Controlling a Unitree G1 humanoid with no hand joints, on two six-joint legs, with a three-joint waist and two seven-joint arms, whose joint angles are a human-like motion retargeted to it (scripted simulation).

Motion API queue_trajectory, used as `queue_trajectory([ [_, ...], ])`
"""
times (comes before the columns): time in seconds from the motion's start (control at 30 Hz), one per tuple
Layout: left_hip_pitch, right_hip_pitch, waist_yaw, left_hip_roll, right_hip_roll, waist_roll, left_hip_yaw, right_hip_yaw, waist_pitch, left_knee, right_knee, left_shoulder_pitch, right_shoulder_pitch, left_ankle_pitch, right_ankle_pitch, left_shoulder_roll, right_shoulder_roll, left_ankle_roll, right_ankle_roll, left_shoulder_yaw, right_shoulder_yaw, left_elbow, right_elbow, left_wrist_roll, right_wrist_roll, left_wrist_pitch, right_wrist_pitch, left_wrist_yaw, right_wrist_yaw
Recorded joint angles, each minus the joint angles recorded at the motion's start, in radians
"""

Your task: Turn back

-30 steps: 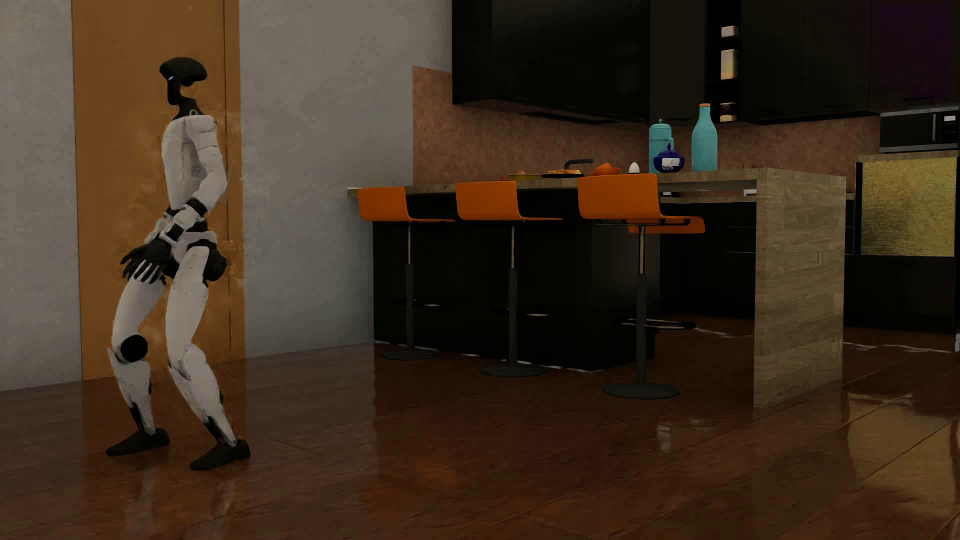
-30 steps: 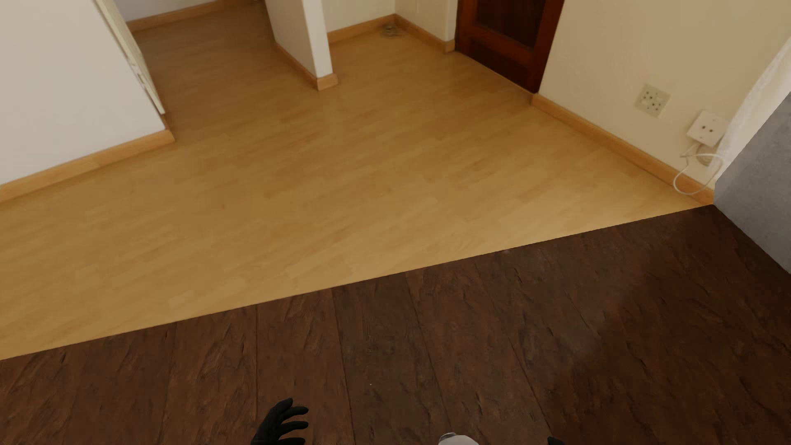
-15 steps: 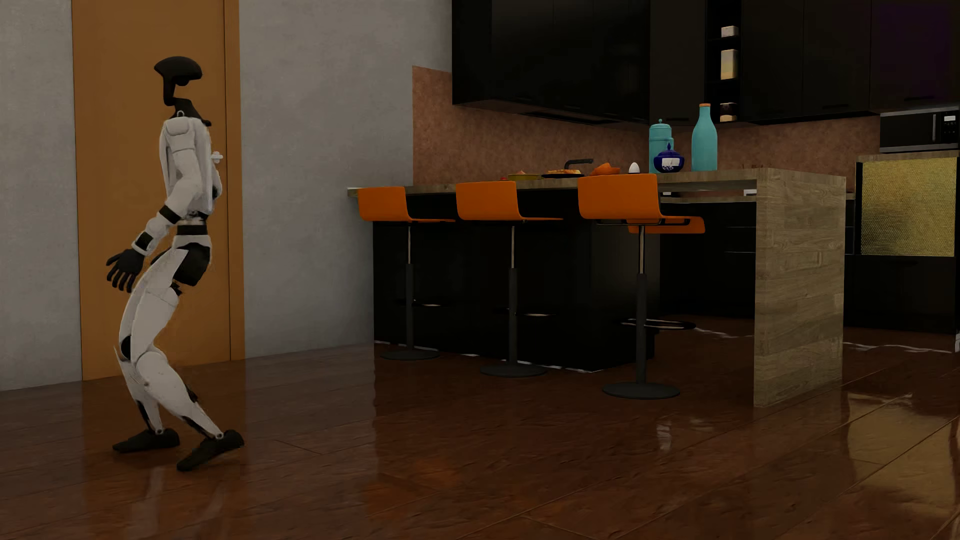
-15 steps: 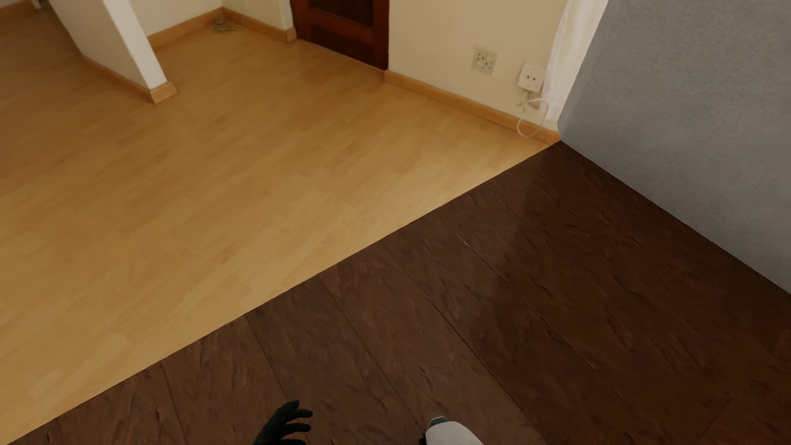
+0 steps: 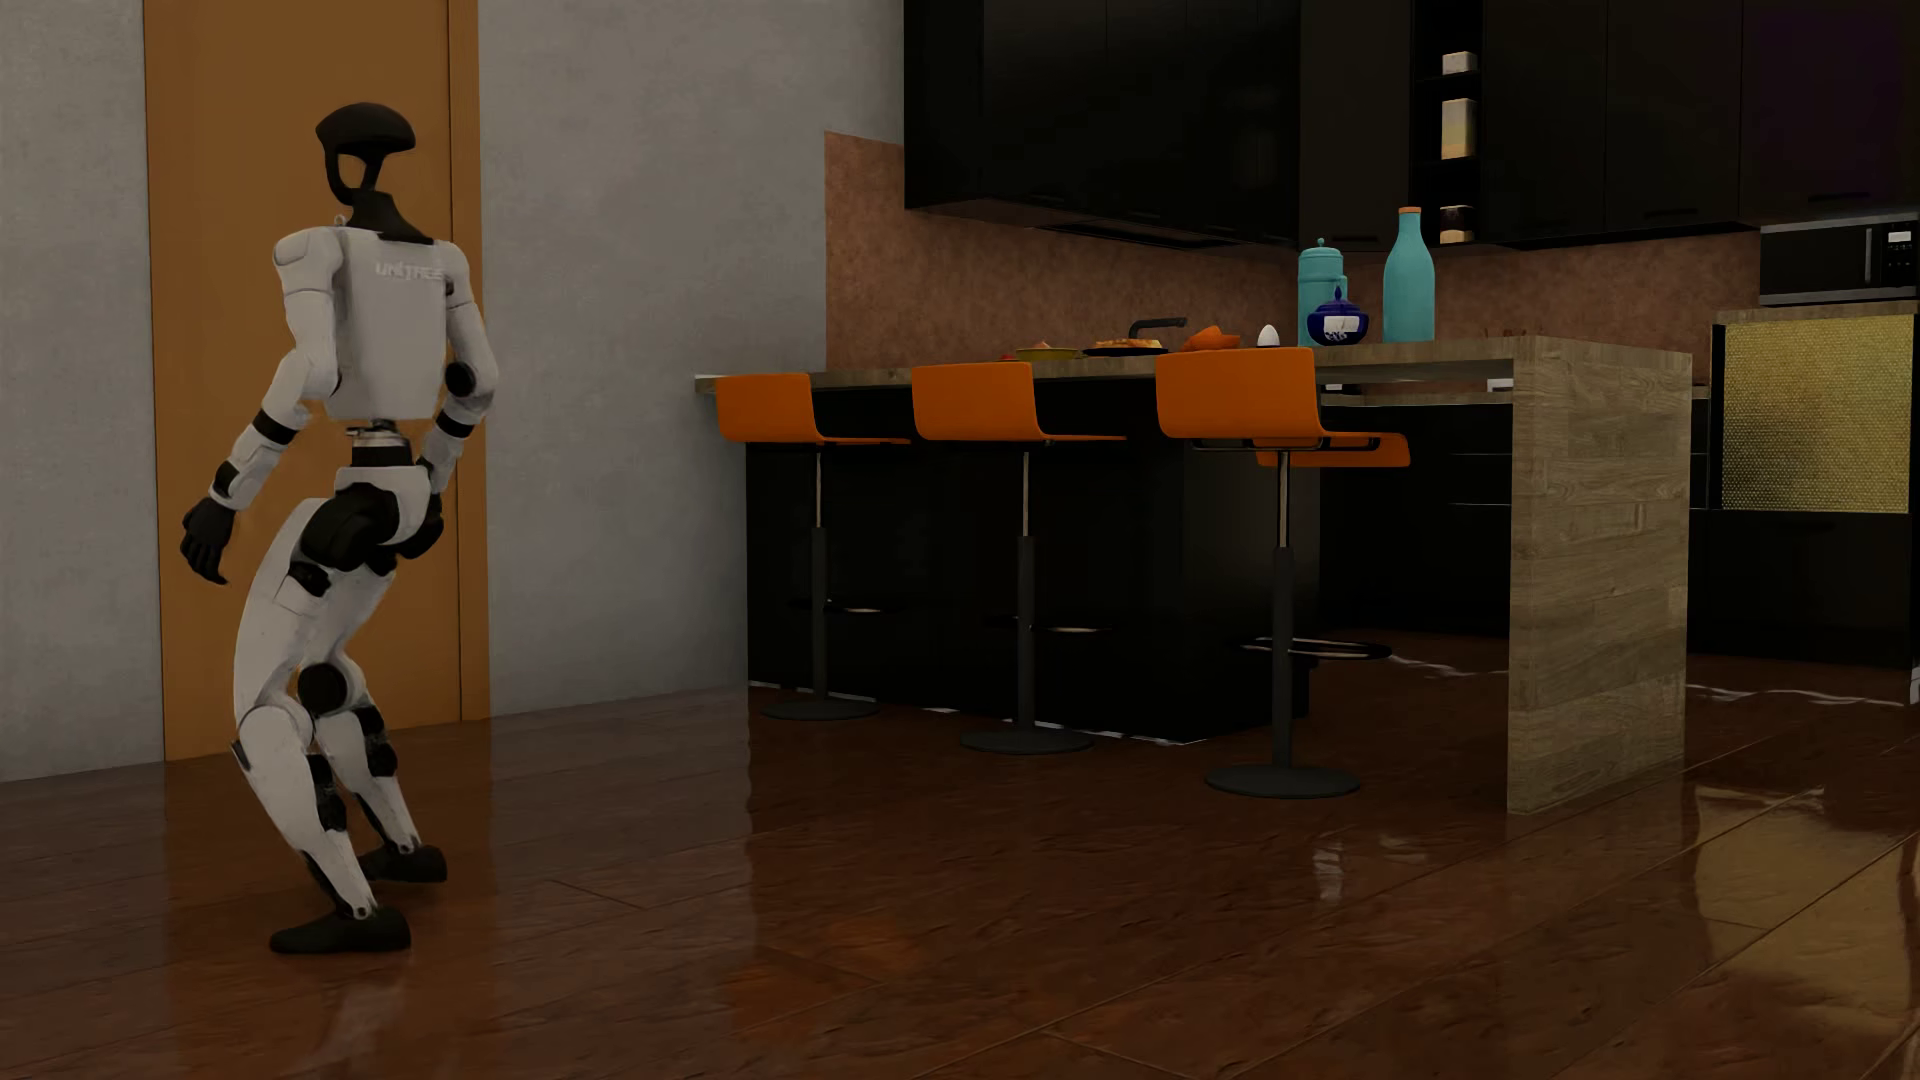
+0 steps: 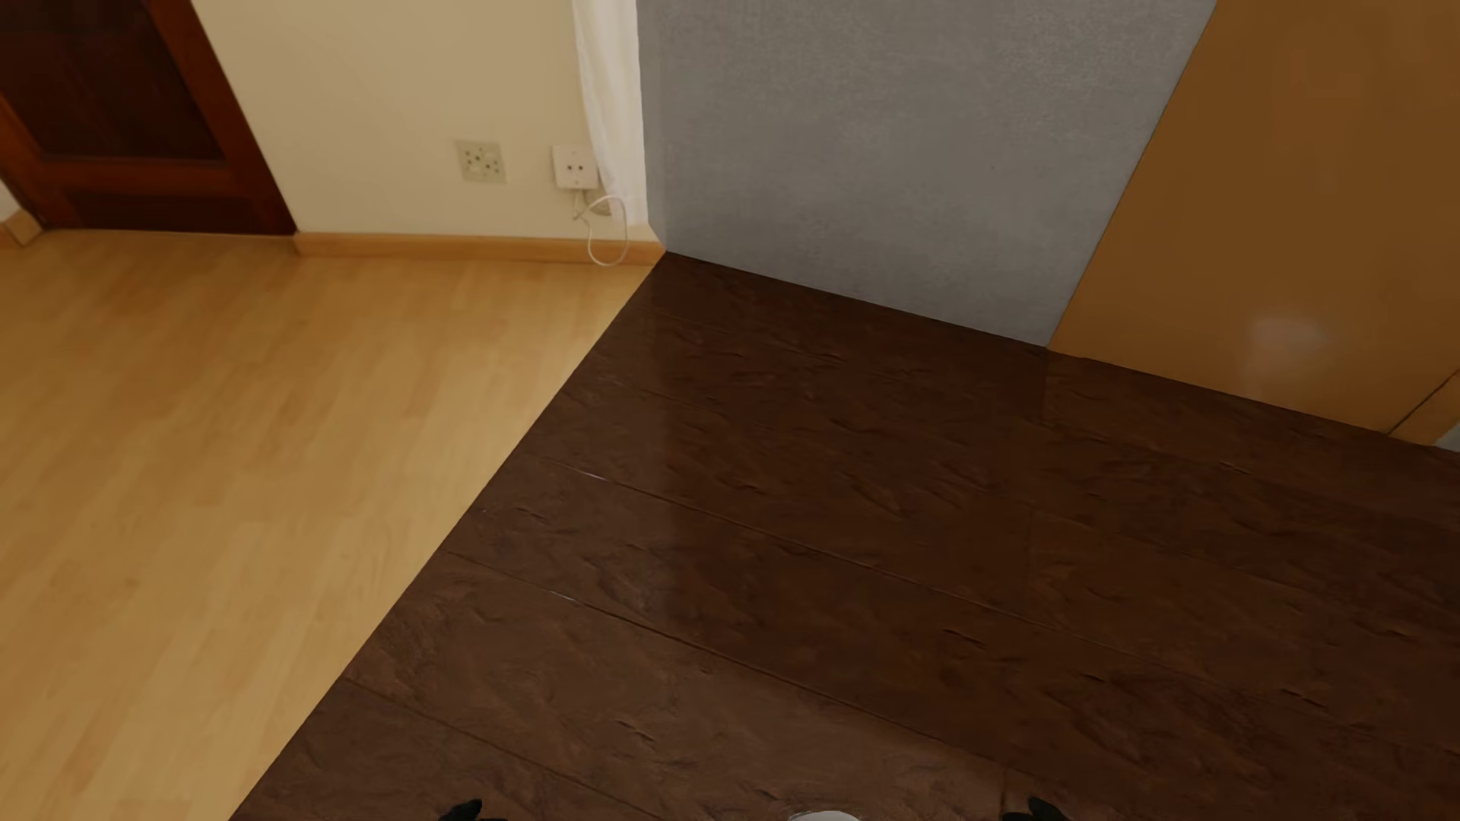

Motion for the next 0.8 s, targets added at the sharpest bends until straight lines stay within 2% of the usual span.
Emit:
queue_trajectory([
  [0.03,0.0,0.026,0.031,0.01,-0.028,-0.008,0.027,-0.011,0.012,0.042,-0.026,-0.048,0.0,-0.003,0.009,-0.045,-0.029,-0.003,0.016,-0.038,-0.012,-0.01,0.028,0.006,-0.014,0.009,0.005,0.029,0.019],
  [0.07,-0.044,0.038,0.063,0.019,-0.04,-0.024,0.038,-0.009,0.037,0.168,-0.053,-0.092,-0.027,0.039,0.066,-0.07,-0.03,0.034,0.0,-0.091,-0.043,-0.047,0.085,0.018,-0.027,0.012,0.001,0.048,0.03],
  [0.1,-0.149,0.015,0.095,0.016,-0.007,-0.009,-0.007,0.009,0.036,0.324,-0.057,-0.081,-0.028,0.159,0.08,-0.098,-0.062,0.091,-0.112,-0.103,-0.037,-0.092,0.118,0.028,-0.034,-0.002,-0.023,0.044,0.029],
  [0.13,-0.203,0.017,0.106,-0.01,0.018,0.016,-0.063,0.031,0.029,0.344,-0.09,-0.021,-0.018,0.197,0.101,-0.078,-0.079,0.135,-0.1,-0.095,-0.026,-0.072,0.102,0.025,-0.031,-0.039,-0.041,0.013,0.016],
  [0.17,-0.233,0.024,0.113,-0.032,0.039,0.042,-0.096,0.056,0.024,0.28,-0.134,0.023,-0.018,0.131,0.129,-0.049,-0.079,0.15,-0.078,-0.054,-0.011,-0.032,0.091,0.016,-0.02,-0.069,-0.052,-0.025,-0.003],
  [0.2,-0.24,0.037,0.115,-0.052,0.056,0.067,-0.109,0.084,0.03,0.182,-0.18,0.035,-0.03,0.042,0.158,-0.018,-0.068,0.162,-0.084,-0.005,0.008,0.003,0.075,0.003,-0.003,-0.082,-0.049,-0.052,-0.025],
  [0.23,-0.213,0.049,0.096,-0.065,0.071,0.098,-0.119,0.108,0.037,0.057,-0.222,0.03,-0.037,-0.002,0.183,0.001,-0.042,0.147,-0.074,0.008,0.009,0.011,0.064,-0.012,0.016,-0.077,-0.048,-0.051,-0.044],
  [0.27,-0.163,0.059,0.078,-0.072,0.068,0.106,-0.122,0.124,0.049,-0.031,-0.24,0.002,-0.03,0.094,0.197,0.006,0.009,-0.004,-0.063,0.001,0.009,0.022,0.046,-0.023,0.031,-0.066,-0.042,-0.03,-0.06],
  [0.3,-0.137,0.04,0.054,-0.075,0.031,0.087,-0.08,0.106,0.05,-0.075,-0.196,-0.041,-0.019,0.196,0.167,0.005,0.041,0.017,-0.052,-0.005,0.018,0.013,0.053,-0.027,0.04,-0.053,-0.035,0.0,-0.06],
  [0.33,-0.123,0.031,0.035,-0.062,-0.001,0.063,-0.033,0.067,0.047,-0.067,-0.153,-0.061,-0.019,0.18,0.113,-0.001,0.022,0.019,-0.036,-0.013,0.018,-0.017,0.045,-0.023,0.038,-0.047,-0.016,0.02,-0.037],
  [0.4,-0.097,0.03,0.032,-0.022,-0.02,0.028,0.022,0.042,0.03,-0.038,-0.143,-0.078,-0.004,0.141,0.142,-0.044,-0.035,0.01,-0.052,-0.023,-0.005,-0.048,0.064,0.017,-0.004,-0.065,0.002,0.032,0.036],
  [0.43,-0.089,0.034,0.037,0.003,0.006,0.021,0.032,0.051,0.029,-0.015,-0.139,-0.078,-0.017,0.12,0.141,-0.06,-0.047,0.003,-0.086,-0.046,-0.017,-0.058,0.075,0.041,-0.031,-0.078,0.017,0.035,0.061],
  [0.47,-0.091,0.027,0.048,0.013,0.031,0.018,0.019,0.066,0.029,0.013,-0.13,-0.088,-0.038,0.096,0.14,-0.08,-0.045,0.015,-0.088,-0.068,-0.022,-0.048,0.088,0.053,-0.05,-0.087,0.026,0.044,0.072],
  [0.5,-0.102,0.024,0.053,0.002,0.055,0.023,-0.028,0.08,0.034,0.05,-0.134,-0.102,-0.046,0.068,0.149,-0.076,-0.039,0.109,-0.088,-0.094,-0.006,-0.037,0.087,0.048,-0.058,-0.09,0.022,0.052,0.067],
  [0.53,-0.081,0.037,0.034,-0.005,0.068,0.027,-0.042,0.092,0.034,0.021,-0.168,-0.083,-0.032,0.068,0.169,-0.063,-0.03,0.079,-0.085,-0.044,0.012,-0.021,0.039,0.035,-0.052,-0.095,0.022,0.055,0.046],
  [0.57,-0.056,0.042,0.019,-0.005,0.067,0.025,-0.035,0.099,0.021,-0.032,-0.204,-0.06,-0.019,0.088,0.19,-0.055,-0.003,-0.01,-0.082,-0.02,0.016,-0.011,0.031,0.021,-0.038,-0.096,0.011,0.069,0.018],
  [0.6,-0.027,0.049,0.011,-0.003,0.041,0.015,-0.003,0.082,0.021,-0.061,-0.224,-0.039,-0.015,0.095,0.206,-0.063,0.02,-0.005,-0.08,-0.018,-0.004,-0.057,0.023,0.004,-0.021,-0.086,0.011,0.09,-0.005],
  [0.67,-0.005,0.015,0.007,0.015,-0.023,0.002,0.063,0.024,0.008,-0.05,-0.167,-0.03,-0.04,0.07,0.136,-0.069,-0.003,-0.005,-0.07,-0.026,0.006,-0.057,0.009,-0.018,0.005,-0.088,0.024,0.092,-0.02],
  [0.7,-0.008,-0.004,0.044,0.026,-0.036,-0.004,0.068,0.015,0.013,0.002,-0.143,-0.044,-0.062,0.037,0.184,-0.052,-0.013,-0.012,-0.059,-0.047,-0.015,-0.061,0.051,-0.021,0.001,-0.088,0.015,0.077,-0.015],
  [0.73,-0.063,-0.023,0.087,0.034,-0.008,0.008,0.037,0.031,0.021,0.115,-0.124,-0.061,-0.061,0.05,0.182,-0.044,-0.031,0.028,-0.082,-0.076,0.008,-0.048,0.071,-0.022,-0.012,-0.086,0.002,0.061,-0.014],
  [0.77,-0.11,-0.023,0.112,0.025,0.016,0.024,-0.009,0.05,0.03,0.212,-0.132,-0.044,-0.051,0.101,0.191,-0.043,-0.033,0.076,-0.08,-0.087,0.015,-0.019,0.064,-0.023,-0.025,-0.088,-0.009,0.043,-0.019],
  [0.8,-0.143,-0.017,0.116,-0.009,0.037,0.043,-0.067,0.075,0.038,0.267,-0.163,-0.007,-0.049,0.153,0.213,-0.037,-0.035,0.164,-0.075,-0.084,0.016,-0.031,0.078,-0.026,-0.03,-0.073,-0.031,0.025,-0.031],
])
